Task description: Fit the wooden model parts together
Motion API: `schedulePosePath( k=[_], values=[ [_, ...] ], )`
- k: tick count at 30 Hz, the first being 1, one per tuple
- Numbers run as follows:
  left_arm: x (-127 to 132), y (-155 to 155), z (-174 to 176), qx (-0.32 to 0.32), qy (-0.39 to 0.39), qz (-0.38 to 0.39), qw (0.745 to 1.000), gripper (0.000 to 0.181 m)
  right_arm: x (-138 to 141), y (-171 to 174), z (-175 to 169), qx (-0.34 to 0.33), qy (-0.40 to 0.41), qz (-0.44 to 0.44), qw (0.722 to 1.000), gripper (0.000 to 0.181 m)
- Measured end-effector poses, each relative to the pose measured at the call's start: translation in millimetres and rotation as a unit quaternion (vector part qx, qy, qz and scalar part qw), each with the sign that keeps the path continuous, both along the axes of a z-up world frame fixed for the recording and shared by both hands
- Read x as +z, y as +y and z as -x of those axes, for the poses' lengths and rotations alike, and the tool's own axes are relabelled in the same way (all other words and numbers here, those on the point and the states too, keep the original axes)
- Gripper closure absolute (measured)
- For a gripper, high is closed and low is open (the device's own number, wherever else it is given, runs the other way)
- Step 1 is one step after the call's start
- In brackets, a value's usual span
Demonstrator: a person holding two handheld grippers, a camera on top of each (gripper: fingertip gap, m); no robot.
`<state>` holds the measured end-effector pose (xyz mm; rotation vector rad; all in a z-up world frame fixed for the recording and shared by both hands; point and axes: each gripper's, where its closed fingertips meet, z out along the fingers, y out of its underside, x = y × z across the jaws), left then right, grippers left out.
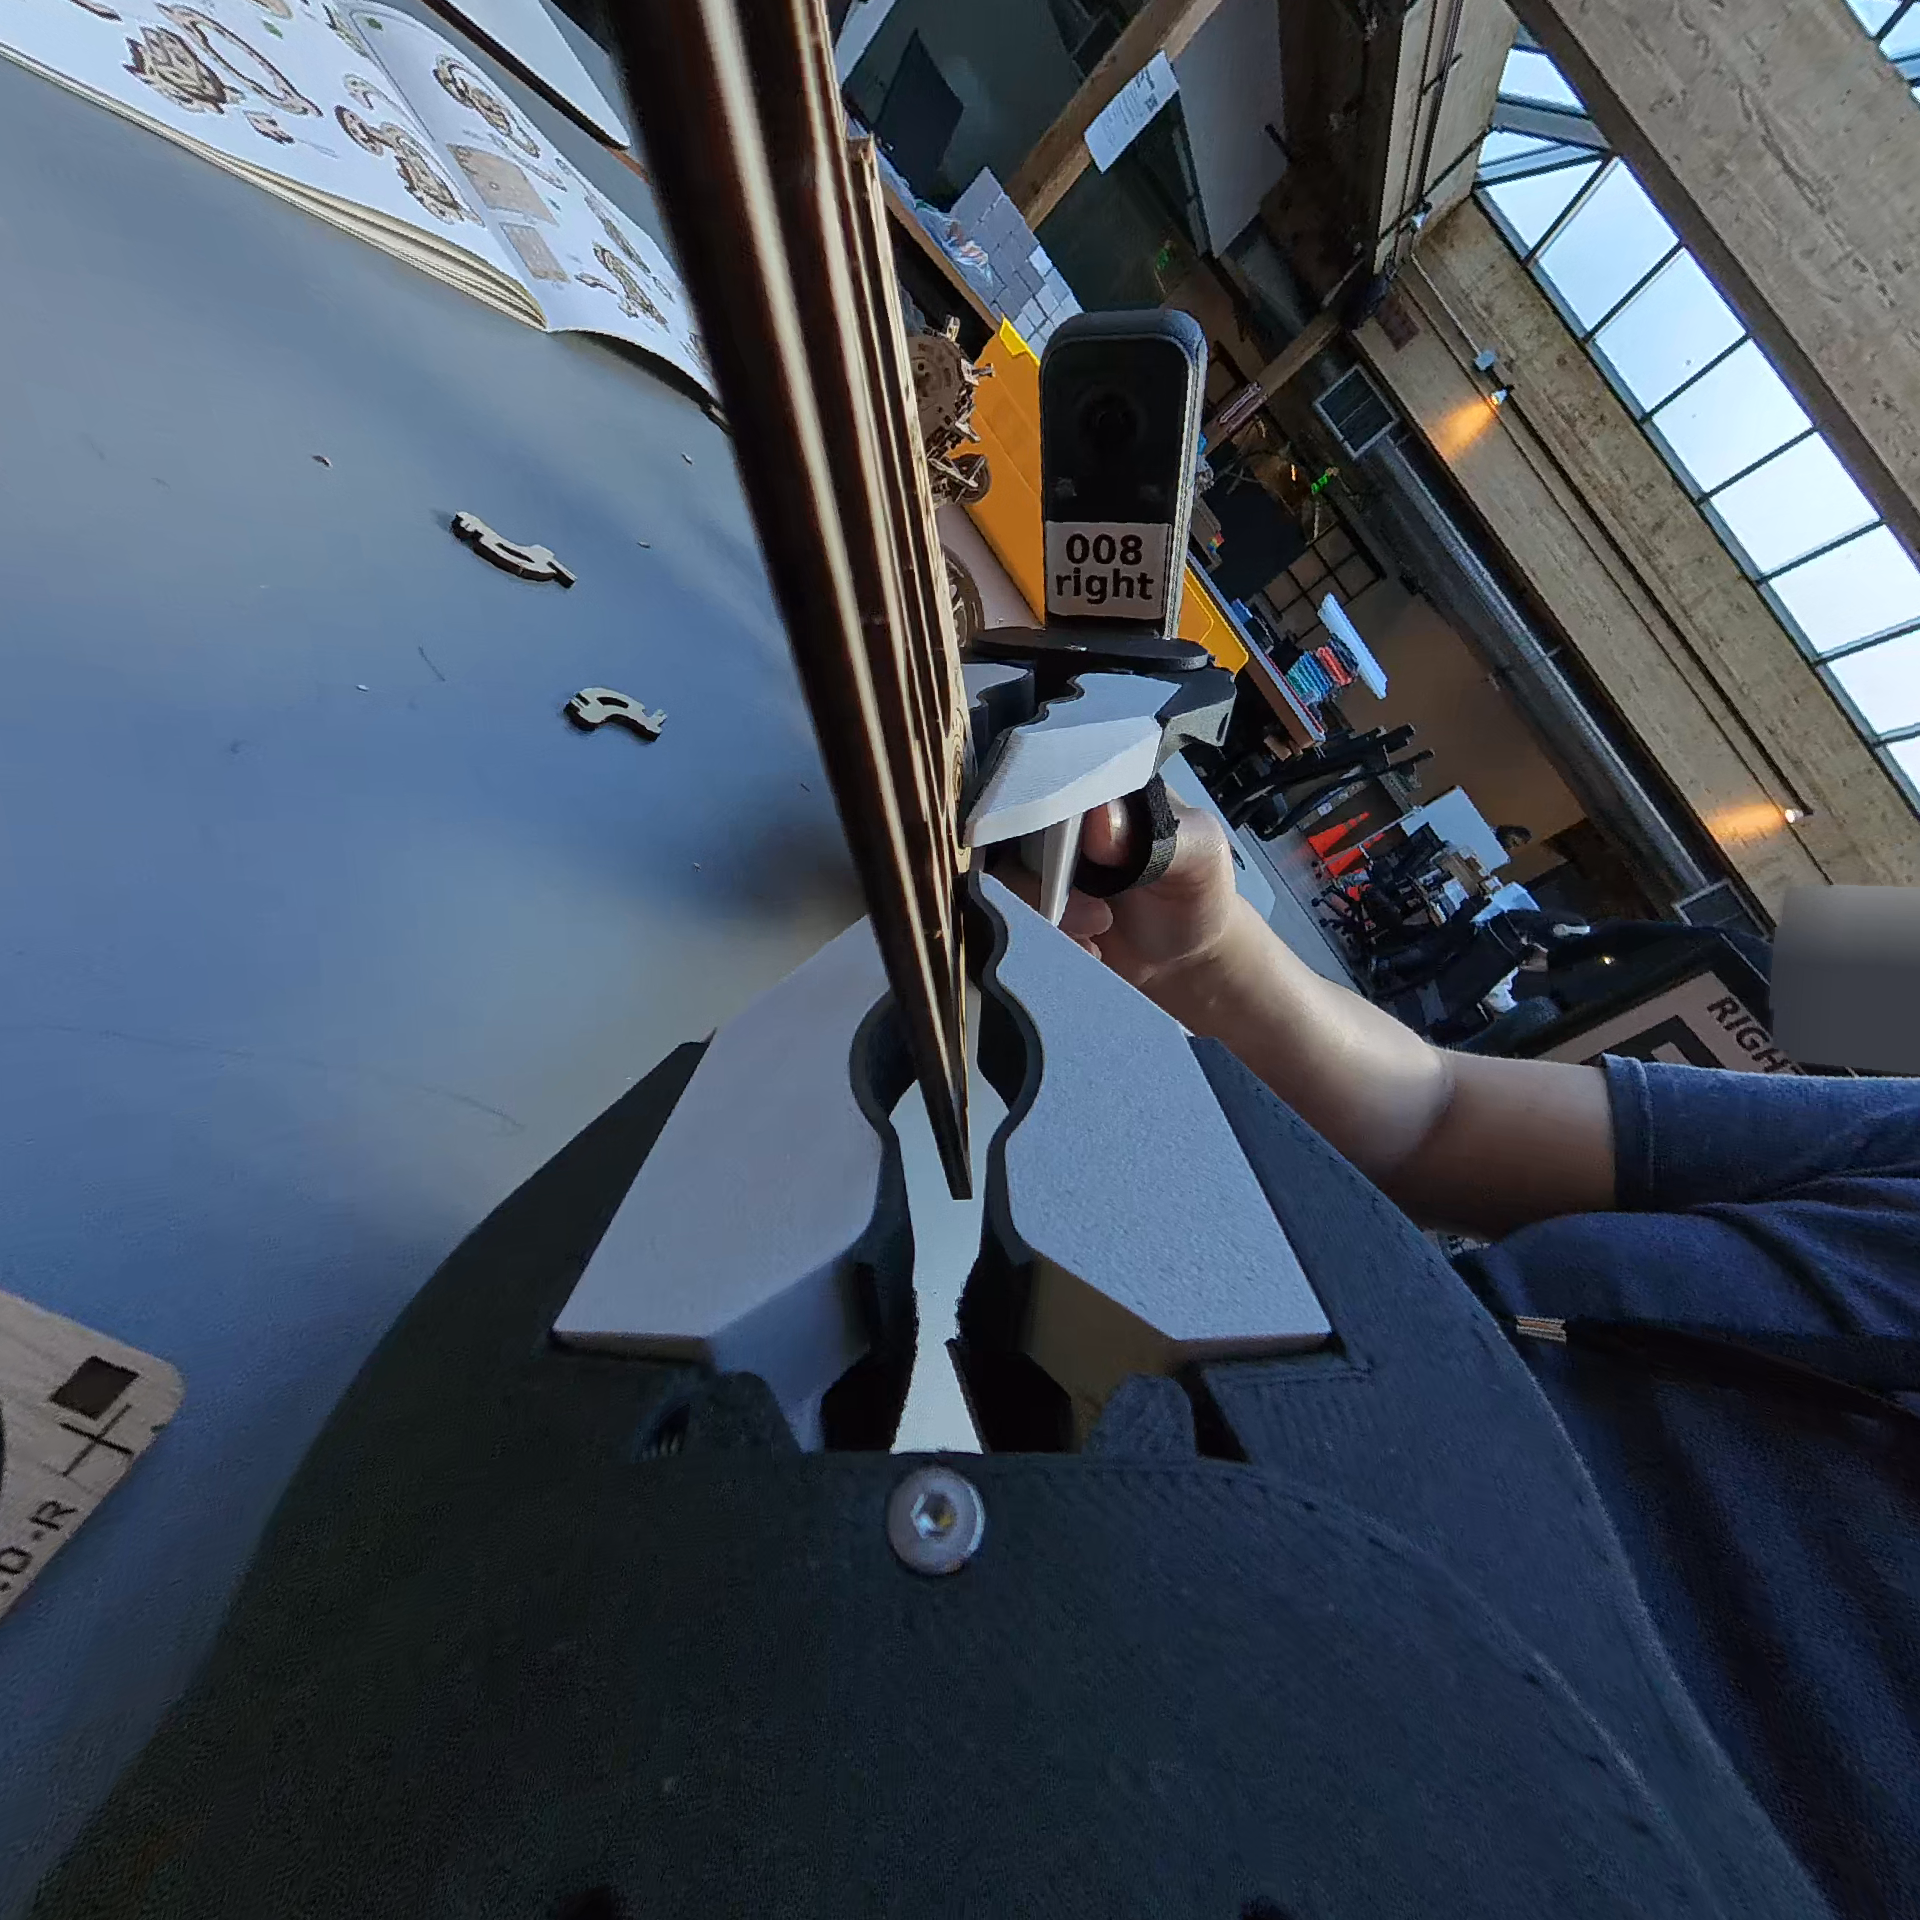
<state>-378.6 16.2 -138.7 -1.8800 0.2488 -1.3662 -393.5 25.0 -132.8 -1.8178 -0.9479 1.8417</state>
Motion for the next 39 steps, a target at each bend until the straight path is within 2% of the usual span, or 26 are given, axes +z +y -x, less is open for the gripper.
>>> schedulePosePath(
  k=[5,12,21,35,37,39],
  values=[
    [-2.2,1.3,0.2,0.002,0.003,0.007,1.000,0.180,-2.4,1.7,0.7,-0.009,-0.008,-0.004,1.000,0.175],
    [-0.1,-1.4,-1.6,-0.012,0.004,-0.004,1.000,0.180,0.2,-2.0,0.0,0.024,0.006,0.040,0.999,0.176],
    [-5.0,-2.6,0.0,-0.004,0.008,0.013,1.000,0.180,-5.4,-3.3,1.7,0.009,-0.017,-0.002,1.000,0.177],
    [-8.7,-0.9,-1.7,-0.003,0.016,0.020,1.000,0.179,-9.8,0.1,0.0,-0.005,-0.030,-0.004,1.000,0.176],
    [-11.2,-0.8,-2.6,0.000,0.032,0.018,0.999,0.180,-15.7,5.3,0.5,-0.029,-0.053,-0.025,0.998,0.179],
    [-6.4,-2.3,-4.0,-0.015,0.014,0.014,1.000,0.180,-7.2,2.3,-1.2,-0.018,-0.023,-0.019,0.999,0.180]
  ],
)
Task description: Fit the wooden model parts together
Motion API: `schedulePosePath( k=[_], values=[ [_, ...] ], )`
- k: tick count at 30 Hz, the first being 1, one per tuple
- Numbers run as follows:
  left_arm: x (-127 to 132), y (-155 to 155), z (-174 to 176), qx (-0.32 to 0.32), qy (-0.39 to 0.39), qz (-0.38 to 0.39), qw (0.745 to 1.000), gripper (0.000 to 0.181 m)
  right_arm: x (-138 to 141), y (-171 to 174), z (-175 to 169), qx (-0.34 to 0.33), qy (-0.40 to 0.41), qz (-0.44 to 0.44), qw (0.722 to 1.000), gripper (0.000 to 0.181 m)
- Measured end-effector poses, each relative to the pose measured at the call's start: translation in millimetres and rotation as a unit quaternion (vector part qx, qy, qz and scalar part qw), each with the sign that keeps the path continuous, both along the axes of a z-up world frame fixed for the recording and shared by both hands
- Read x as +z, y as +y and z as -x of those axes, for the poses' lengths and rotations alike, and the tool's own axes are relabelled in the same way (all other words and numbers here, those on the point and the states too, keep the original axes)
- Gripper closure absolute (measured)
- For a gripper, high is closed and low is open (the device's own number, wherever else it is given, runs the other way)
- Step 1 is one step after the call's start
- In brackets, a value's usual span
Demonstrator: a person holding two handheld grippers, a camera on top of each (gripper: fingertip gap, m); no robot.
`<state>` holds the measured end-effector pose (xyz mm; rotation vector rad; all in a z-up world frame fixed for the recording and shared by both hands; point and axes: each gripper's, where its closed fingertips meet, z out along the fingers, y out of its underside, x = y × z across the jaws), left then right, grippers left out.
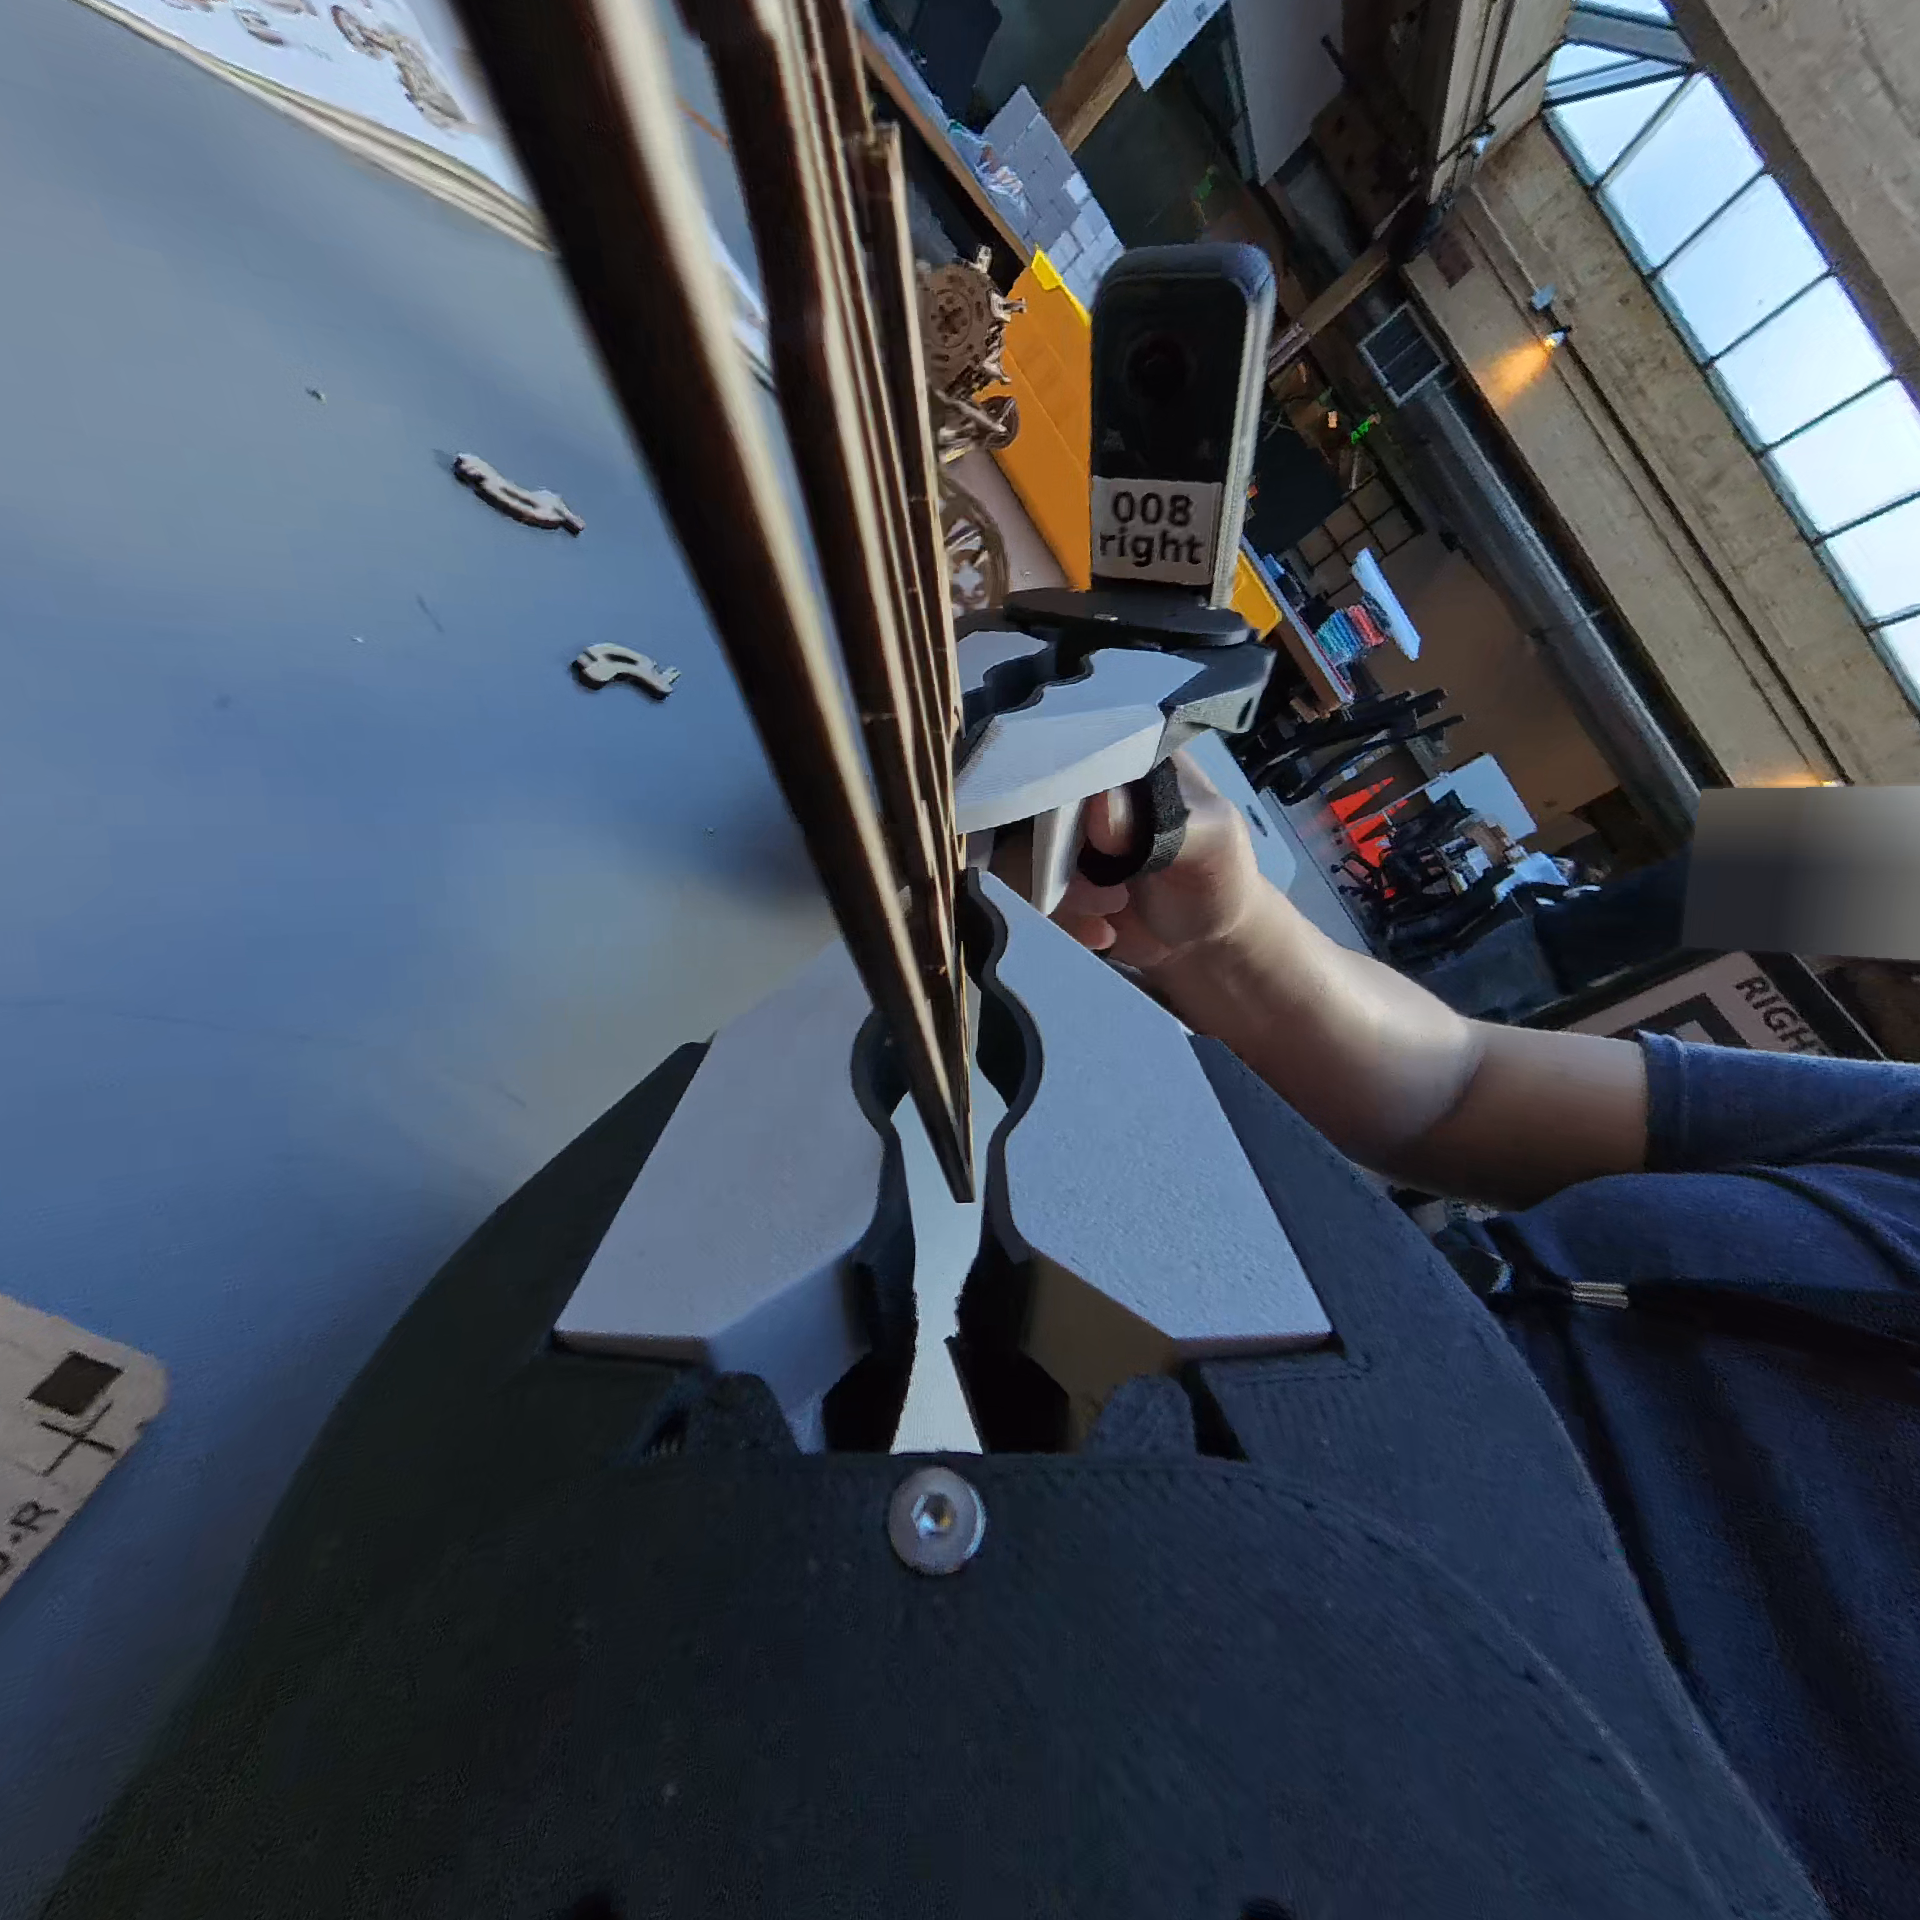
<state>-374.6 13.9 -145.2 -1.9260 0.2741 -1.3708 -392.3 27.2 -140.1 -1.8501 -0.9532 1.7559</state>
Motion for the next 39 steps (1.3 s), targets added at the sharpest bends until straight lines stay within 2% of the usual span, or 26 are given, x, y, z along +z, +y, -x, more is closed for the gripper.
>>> schedulePosePath(
  k=[3,5,6,10,13,15,22,28,34,39],
  values=[
    [1.2,0.6,-0.2,-0.005,-0.011,0.004,1.000,0.180,1.0,-0.4,-0.5,0.009,0.007,0.027,1.000,0.180],
    [-1.8,2.3,1.1,0.005,0.005,0.004,1.000,0.179,4.4,0.6,-1.2,0.006,0.018,0.025,0.999,0.161],
    [-3.6,3.1,1.4,0.008,0.010,0.008,1.000,0.180,5.4,3.6,-1.8,-0.001,0.023,0.030,0.999,0.158],
    [-4.2,3.8,2.1,0.010,0.008,0.012,1.000,0.180,7.2,17.0,-5.3,-0.037,0.027,0.025,0.999,0.177],
    [-4.6,4.5,3.0,0.015,0.010,0.013,1.000,0.180,5.0,13.6,-4.2,-0.027,0.014,0.010,0.999,0.169],
    [-4.2,4.3,2.8,0.015,0.011,0.010,1.000,0.180,2.5,15.2,-4.0,-0.037,0.003,0.001,0.999,0.177],
    [-8.0,4.2,1.7,0.019,0.033,0.009,0.999,0.180,-9.0,19.6,-2.5,-0.066,-0.052,-0.045,0.995,0.177],
    [-5.2,3.6,1.6,0.016,0.022,0.006,1.000,0.180,8.5,16.1,-7.6,-0.061,0.008,-0.039,0.997,0.169],
    [0.8,2.2,3.1,0.012,-0.001,-0.003,1.000,0.180,22.4,22.7,-15.4,-0.088,0.048,-0.029,0.995,0.168],
    [8.0,1.3,5.9,0.021,-0.011,-0.025,0.999,0.180,32.4,27.5,-18.3,-0.115,0.086,-0.058,0.988,0.166]
  ],
)
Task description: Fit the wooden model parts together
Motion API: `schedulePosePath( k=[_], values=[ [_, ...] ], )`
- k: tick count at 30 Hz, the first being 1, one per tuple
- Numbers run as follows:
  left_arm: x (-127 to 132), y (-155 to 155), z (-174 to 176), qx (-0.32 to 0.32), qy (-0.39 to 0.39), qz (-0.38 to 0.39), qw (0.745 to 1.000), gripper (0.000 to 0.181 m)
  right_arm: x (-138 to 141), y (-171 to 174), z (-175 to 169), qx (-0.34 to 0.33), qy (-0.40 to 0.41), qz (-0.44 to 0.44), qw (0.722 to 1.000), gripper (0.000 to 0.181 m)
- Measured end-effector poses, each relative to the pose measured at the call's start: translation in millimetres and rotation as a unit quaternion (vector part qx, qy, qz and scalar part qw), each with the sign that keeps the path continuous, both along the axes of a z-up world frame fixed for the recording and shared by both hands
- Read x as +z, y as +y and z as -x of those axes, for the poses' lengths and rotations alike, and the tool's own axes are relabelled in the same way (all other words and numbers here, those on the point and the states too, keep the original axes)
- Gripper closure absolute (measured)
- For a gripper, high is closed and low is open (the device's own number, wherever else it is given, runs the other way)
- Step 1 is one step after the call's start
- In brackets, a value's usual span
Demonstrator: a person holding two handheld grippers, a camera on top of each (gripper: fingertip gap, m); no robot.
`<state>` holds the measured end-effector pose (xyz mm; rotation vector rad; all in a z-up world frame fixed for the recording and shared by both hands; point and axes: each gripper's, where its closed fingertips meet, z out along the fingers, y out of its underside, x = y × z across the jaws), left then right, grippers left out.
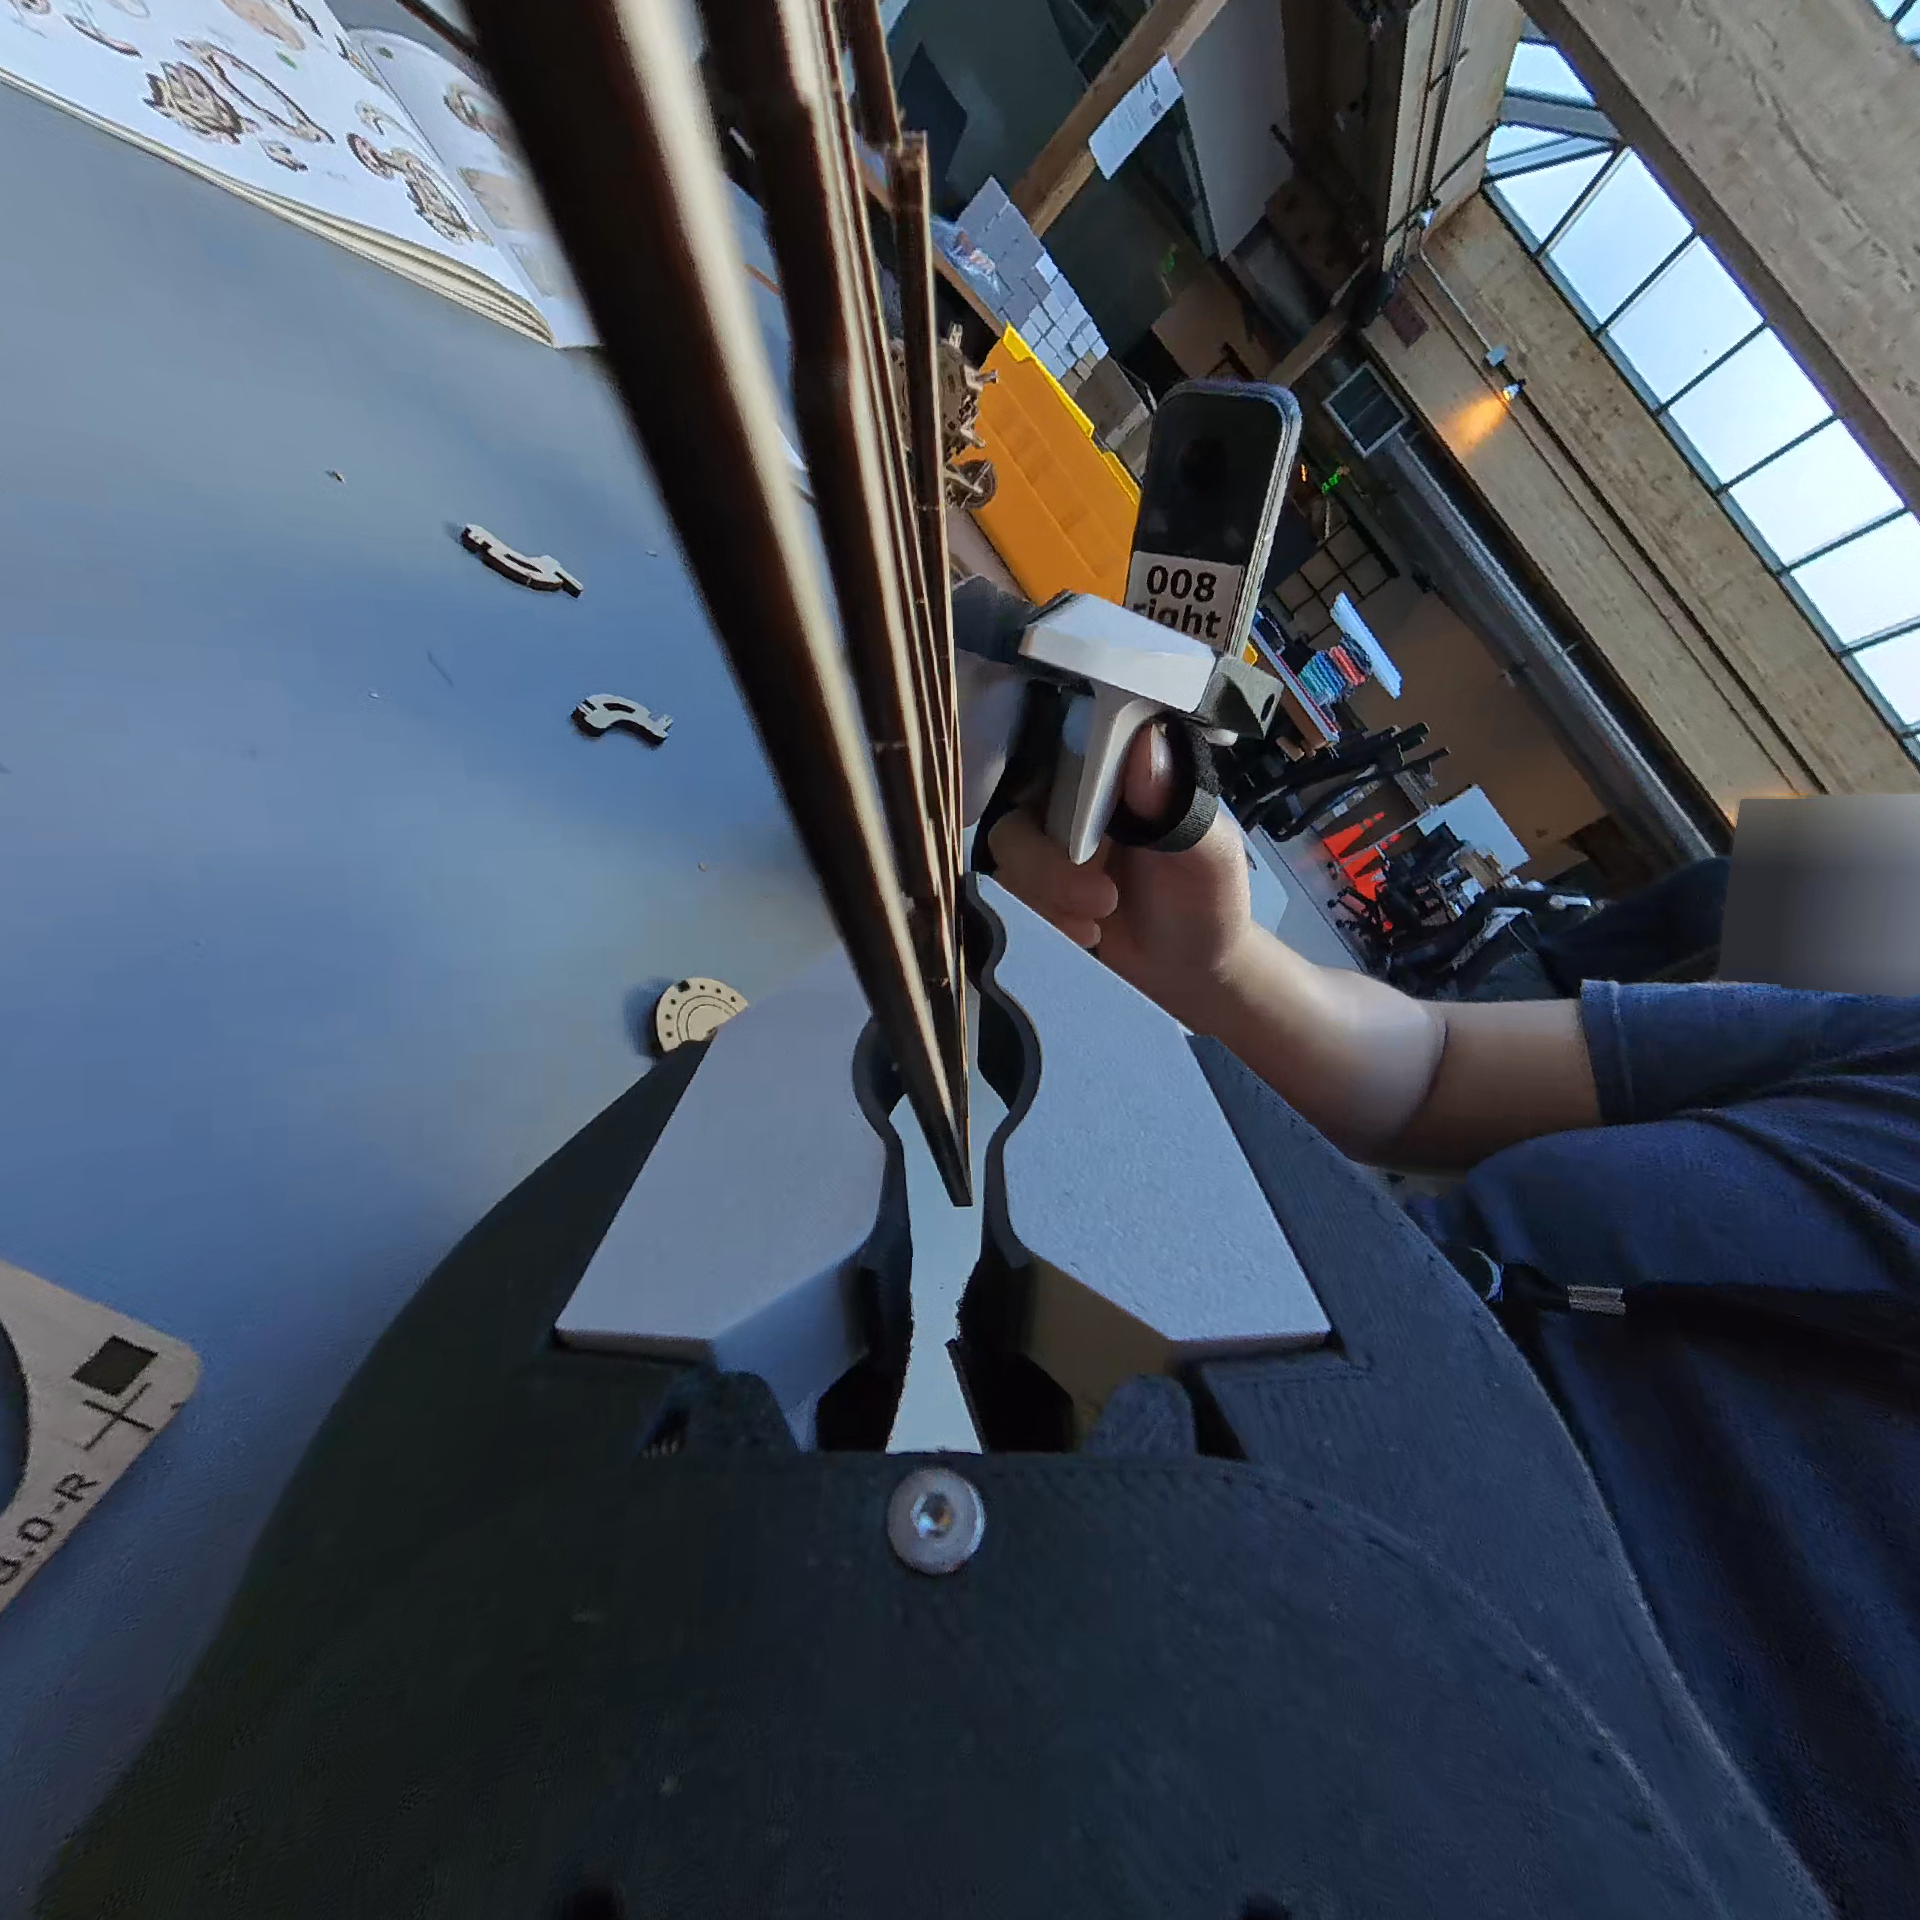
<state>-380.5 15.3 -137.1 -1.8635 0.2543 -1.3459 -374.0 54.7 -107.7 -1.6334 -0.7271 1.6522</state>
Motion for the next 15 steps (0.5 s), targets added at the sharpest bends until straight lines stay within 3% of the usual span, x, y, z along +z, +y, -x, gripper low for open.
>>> schedulePosePath(
  k=[4,9,15],
  values=[
    [7.4,2.6,5.6,0.015,-0.024,-0.015,0.999,0.181,10.6,5.5,-7.7,-0.023,0.028,-0.038,0.999,0.167],
    [9.7,0.9,5.8,0.010,-0.031,-0.021,0.999,0.180,17.1,16.6,-19.2,-0.046,0.072,0.004,0.996,0.165],
    [12.4,-2.0,5.9,0.017,-0.026,-0.036,0.999,0.180,26.1,8.6,-22.1,-0.053,0.062,-0.063,0.995,0.167]
  ],
)
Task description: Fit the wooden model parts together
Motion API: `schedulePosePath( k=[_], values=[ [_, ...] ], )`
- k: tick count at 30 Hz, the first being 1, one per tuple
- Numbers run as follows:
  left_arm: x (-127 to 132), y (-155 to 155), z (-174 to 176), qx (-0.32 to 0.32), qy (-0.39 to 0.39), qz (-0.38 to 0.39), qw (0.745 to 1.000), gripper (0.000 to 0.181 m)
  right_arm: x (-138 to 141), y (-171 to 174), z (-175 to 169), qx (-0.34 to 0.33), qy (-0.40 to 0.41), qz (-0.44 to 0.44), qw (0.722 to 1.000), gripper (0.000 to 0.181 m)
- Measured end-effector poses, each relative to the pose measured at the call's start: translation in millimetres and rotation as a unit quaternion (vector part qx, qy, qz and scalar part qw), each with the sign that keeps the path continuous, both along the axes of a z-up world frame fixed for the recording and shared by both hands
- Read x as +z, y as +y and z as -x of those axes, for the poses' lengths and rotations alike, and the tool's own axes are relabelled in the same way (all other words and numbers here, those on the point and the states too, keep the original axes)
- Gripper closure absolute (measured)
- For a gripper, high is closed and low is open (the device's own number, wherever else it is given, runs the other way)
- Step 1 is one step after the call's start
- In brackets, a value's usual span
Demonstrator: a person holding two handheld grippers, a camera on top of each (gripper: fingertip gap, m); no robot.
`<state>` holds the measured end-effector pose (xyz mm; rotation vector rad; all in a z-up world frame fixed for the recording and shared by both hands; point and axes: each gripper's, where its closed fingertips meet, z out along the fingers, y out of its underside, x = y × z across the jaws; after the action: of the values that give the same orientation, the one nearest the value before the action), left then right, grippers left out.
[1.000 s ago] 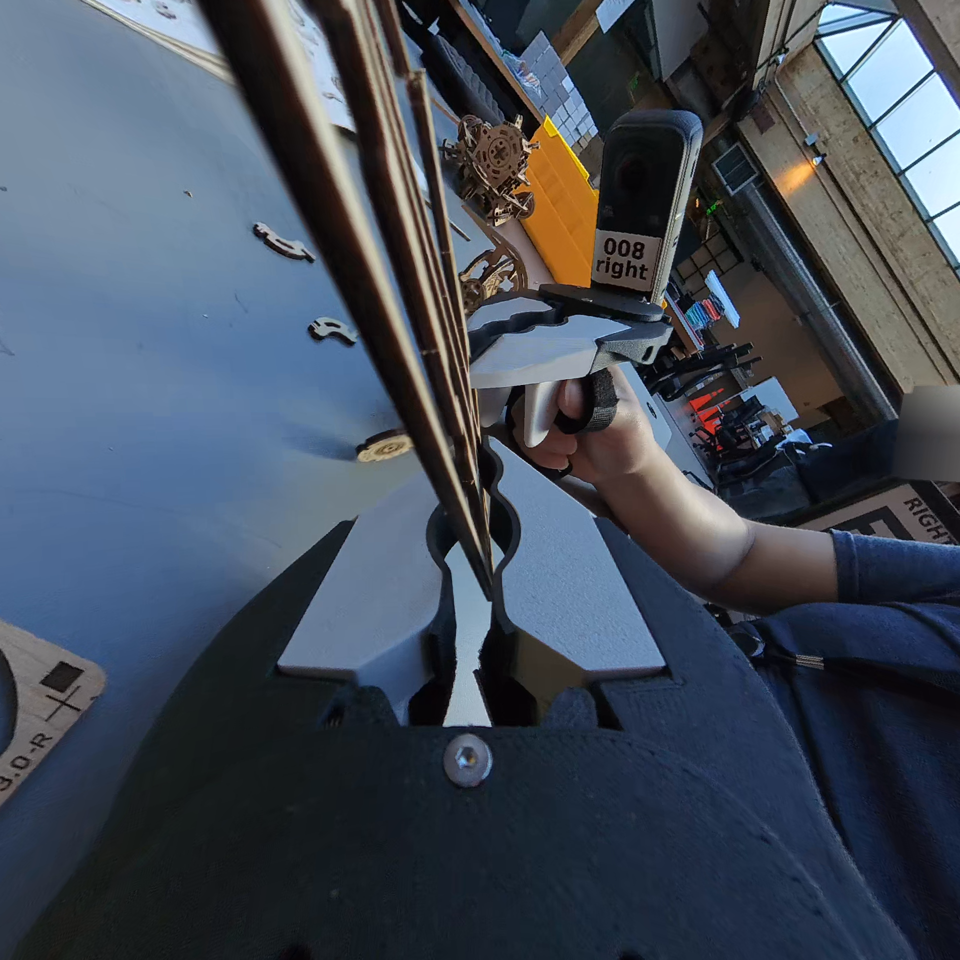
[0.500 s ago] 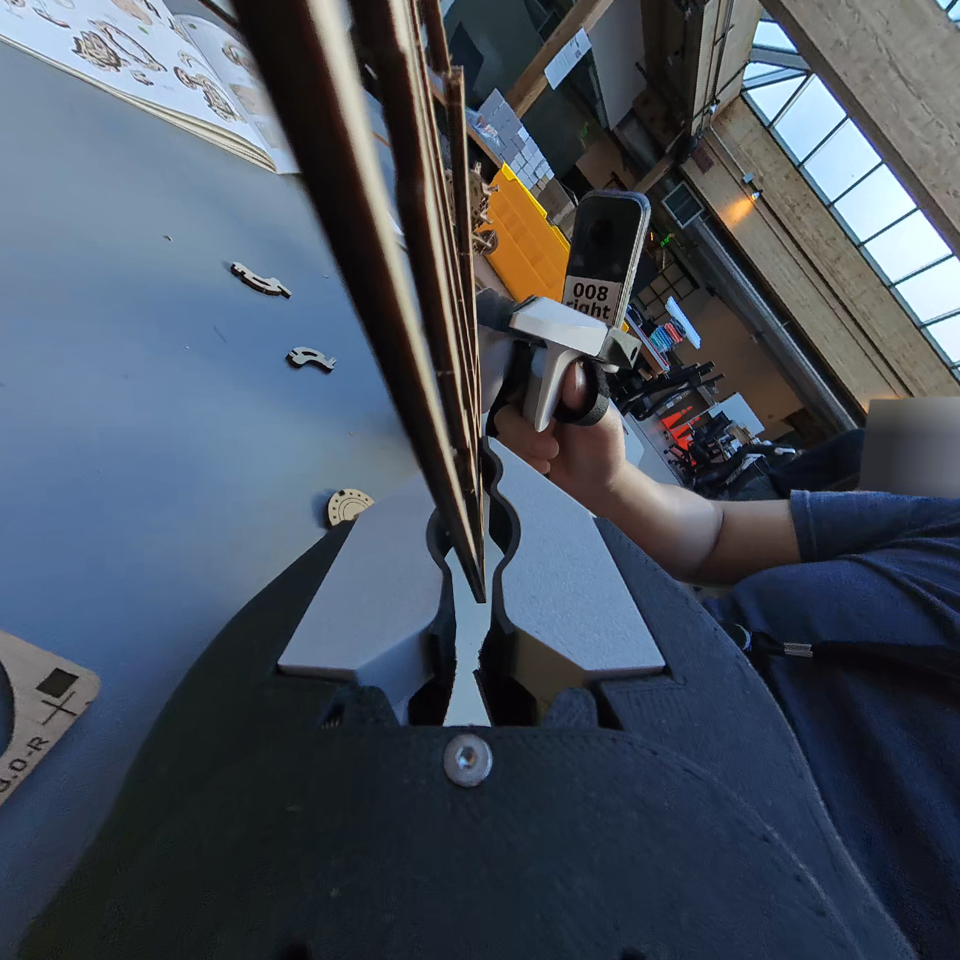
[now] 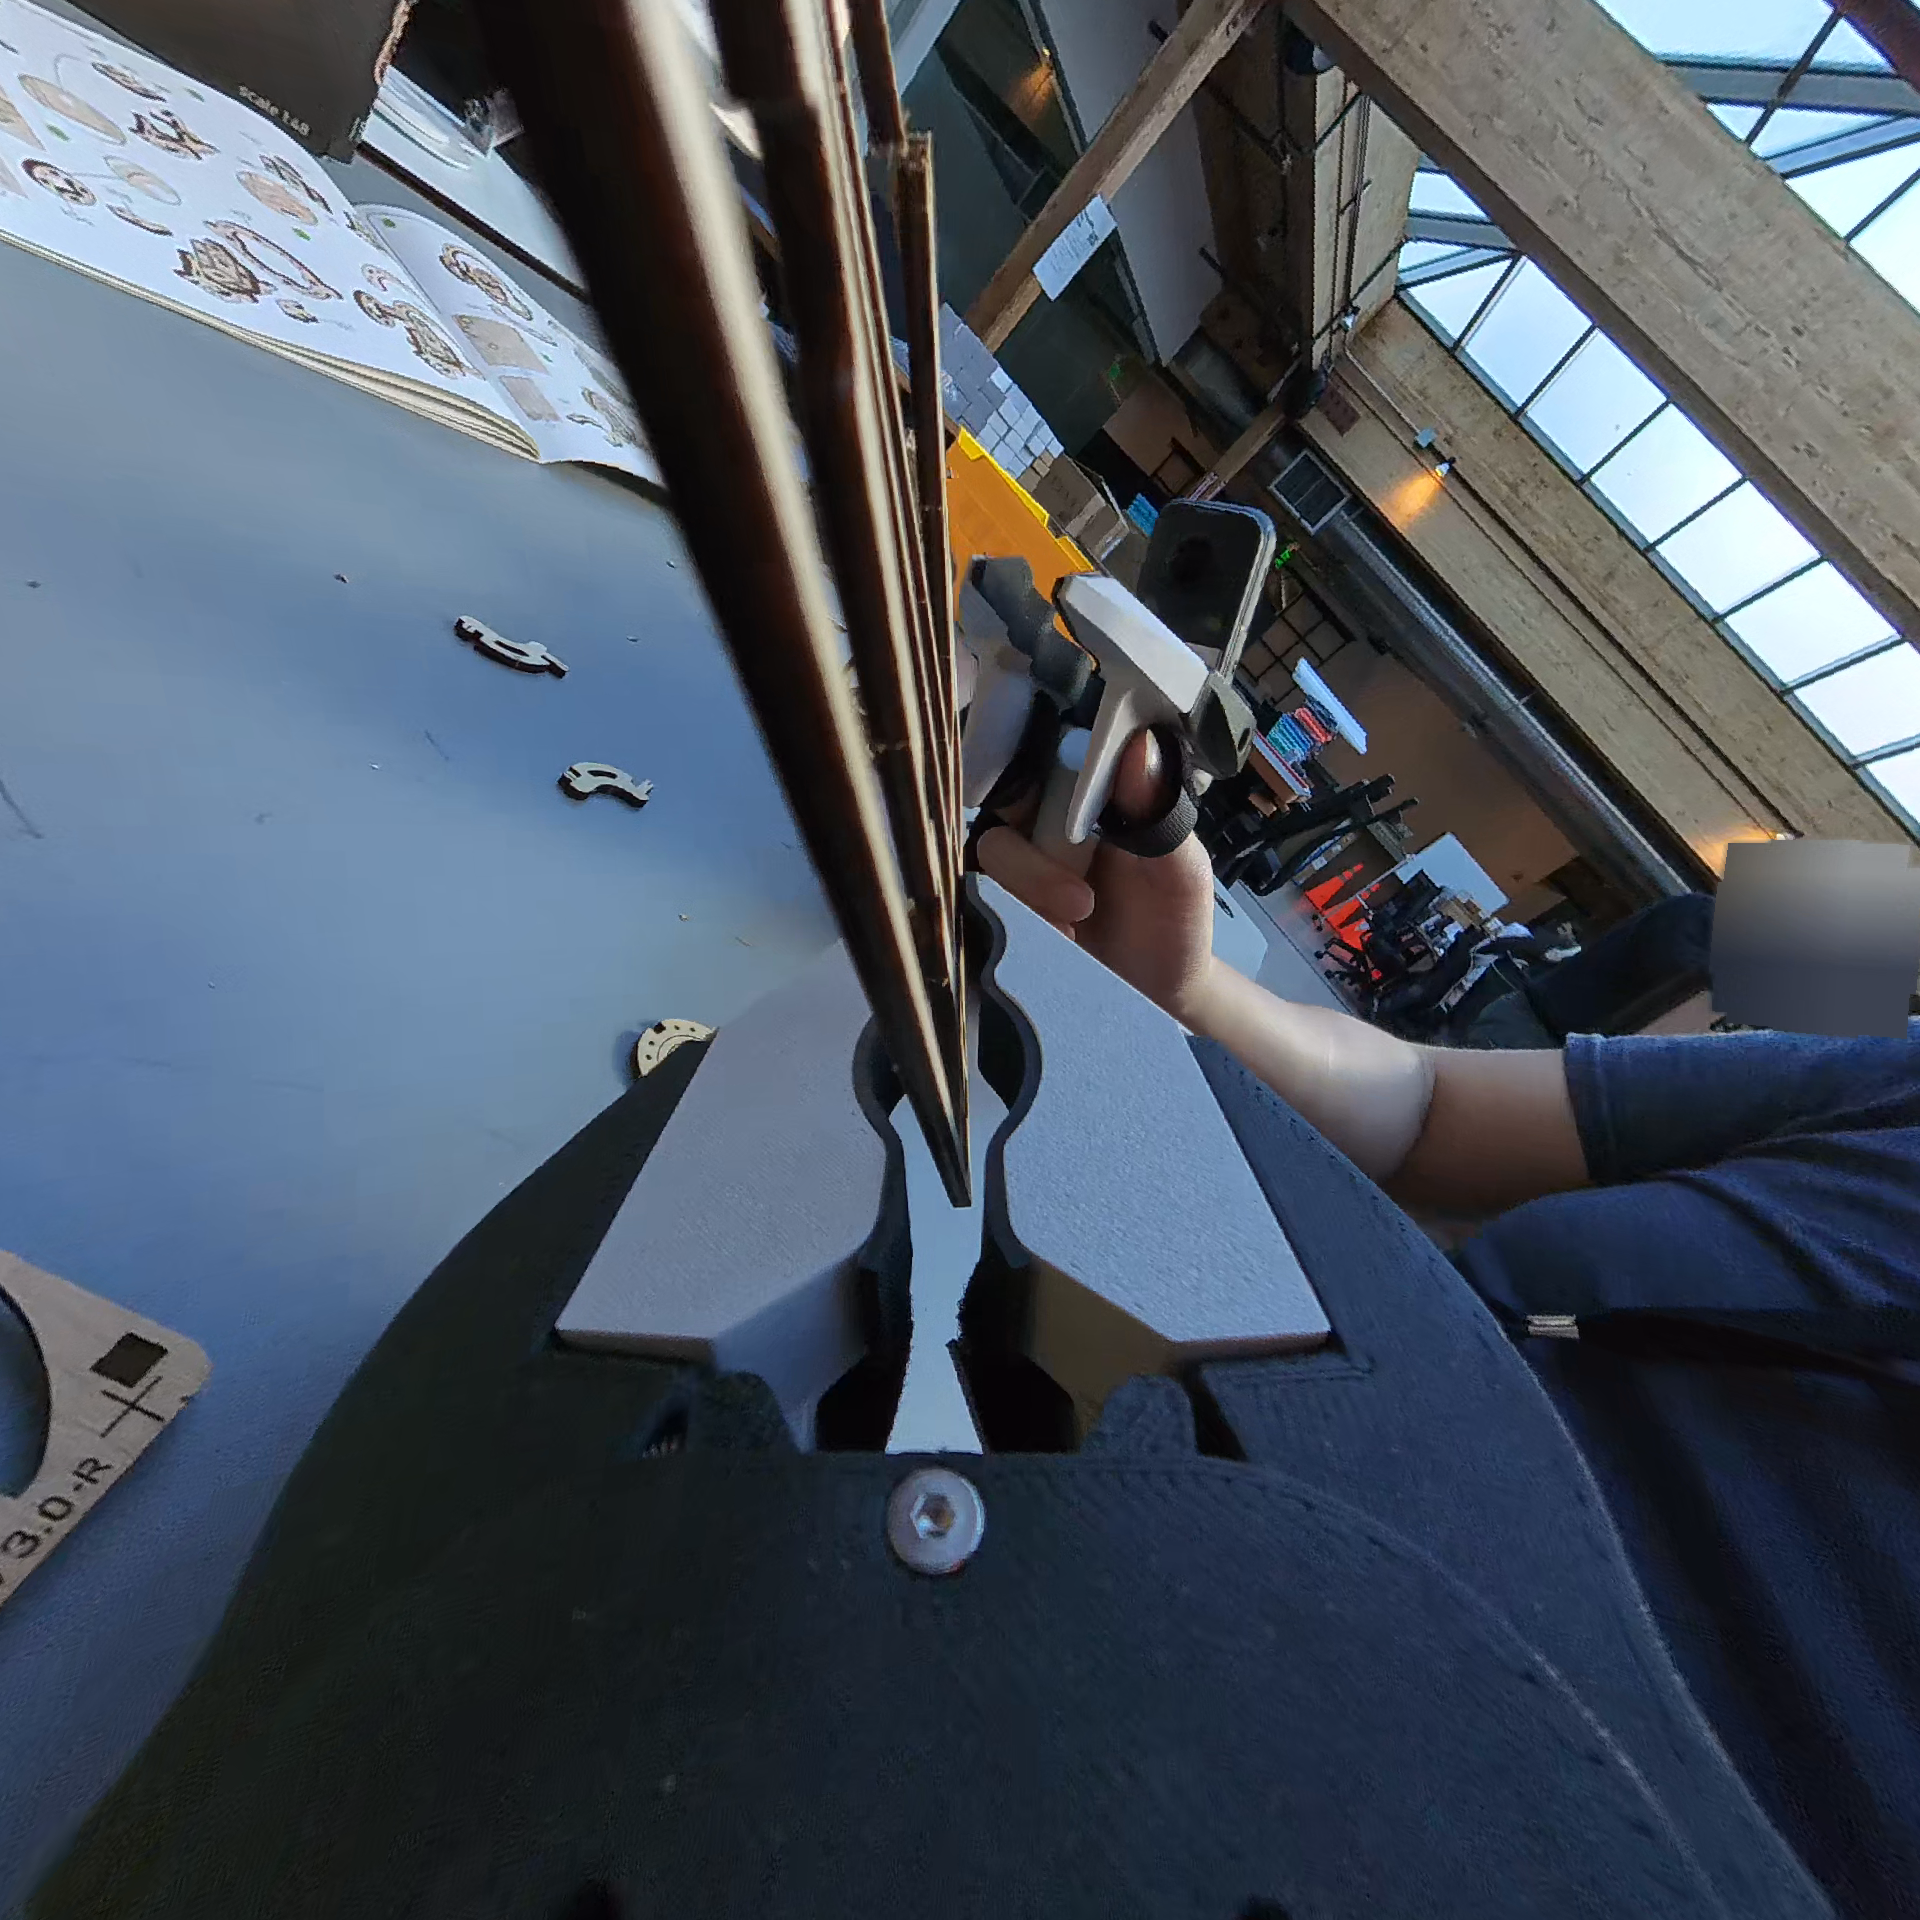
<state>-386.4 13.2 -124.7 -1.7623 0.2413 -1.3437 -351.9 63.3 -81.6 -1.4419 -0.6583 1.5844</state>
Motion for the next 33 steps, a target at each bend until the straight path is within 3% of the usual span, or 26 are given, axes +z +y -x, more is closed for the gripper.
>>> schedulePosePath(
  k=[3,7,13,18,21,25,29,33],
  values=[
    [-2.1,3.7,1.2,0.003,-0.005,0.013,1.000,0.181,0.2,3.8,-1.8,-0.005,0.000,-0.008,1.000,0.167],
    [-5.1,-2.4,-6.0,-0.022,0.012,0.014,1.000,0.180,3.0,1.6,0.6,0.032,0.035,0.049,0.998,0.165],
    [-6.4,-5.1,-8.9,-0.035,0.018,0.015,0.999,0.180,-16.1,-19.7,20.6,0.099,-0.025,0.060,0.993,0.162],
    [5.7,-16.1,-10.0,-0.053,0.005,-0.034,0.998,0.180,-18.4,-49.1,33.3,0.167,-0.048,0.077,0.982,0.159],
    [9.4,-23.1,-12.2,-0.072,0.002,-0.049,0.996,0.180,-16.8,-57.1,34.5,0.175,-0.064,0.050,0.981,0.181],
    [9.8,-26.9,-13.6,-0.075,0.015,-0.063,0.995,0.180,-16.5,-60.7,33.6,0.188,-0.074,0.053,0.978,0.181],
    [-1.0,-30.7,-21.9,-0.091,0.055,-0.053,0.993,0.180,-3.1,-43.8,36.5,0.176,-0.056,0.040,0.982,0.163],
    [-10.8,-29.7,-27.4,-0.099,0.084,-0.034,0.991,0.180,8.8,-45.5,47.7,0.240,-0.040,0.049,0.969,0.154]
  ],
)
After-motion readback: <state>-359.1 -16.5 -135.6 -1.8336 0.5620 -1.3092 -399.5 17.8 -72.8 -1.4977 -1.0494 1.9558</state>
